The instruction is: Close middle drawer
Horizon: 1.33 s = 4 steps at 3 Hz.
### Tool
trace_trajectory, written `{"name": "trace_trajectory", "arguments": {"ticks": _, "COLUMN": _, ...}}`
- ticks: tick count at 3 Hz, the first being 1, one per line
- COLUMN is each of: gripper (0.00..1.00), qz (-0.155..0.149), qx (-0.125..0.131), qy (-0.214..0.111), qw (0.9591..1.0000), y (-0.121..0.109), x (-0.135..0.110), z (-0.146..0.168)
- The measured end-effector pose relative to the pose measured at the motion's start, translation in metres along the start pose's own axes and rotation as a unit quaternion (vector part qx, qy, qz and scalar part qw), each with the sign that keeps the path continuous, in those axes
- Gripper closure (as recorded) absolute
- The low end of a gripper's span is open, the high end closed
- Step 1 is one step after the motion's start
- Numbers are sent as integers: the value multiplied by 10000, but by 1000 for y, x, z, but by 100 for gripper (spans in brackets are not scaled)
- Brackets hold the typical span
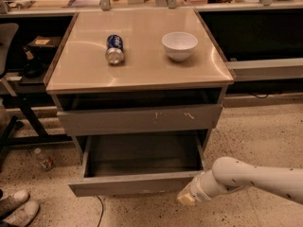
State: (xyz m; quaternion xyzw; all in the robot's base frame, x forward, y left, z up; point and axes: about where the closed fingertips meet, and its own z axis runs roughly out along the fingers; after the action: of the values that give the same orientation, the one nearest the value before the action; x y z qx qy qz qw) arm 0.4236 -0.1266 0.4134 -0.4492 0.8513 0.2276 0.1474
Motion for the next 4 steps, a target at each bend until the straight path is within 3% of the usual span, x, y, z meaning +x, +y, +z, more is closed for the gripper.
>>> {"name": "trace_trajectory", "arguments": {"ticks": 2, "gripper": 100, "qz": -153, "qx": -56, "qy": 54, "qw": 9999, "y": -19, "x": -14, "z": 21}}
{"name": "trace_trajectory", "arguments": {"ticks": 4, "gripper": 100, "qz": -389, "qx": 16, "qy": 121, "qw": 9992, "y": -25, "x": -31, "z": 20}}
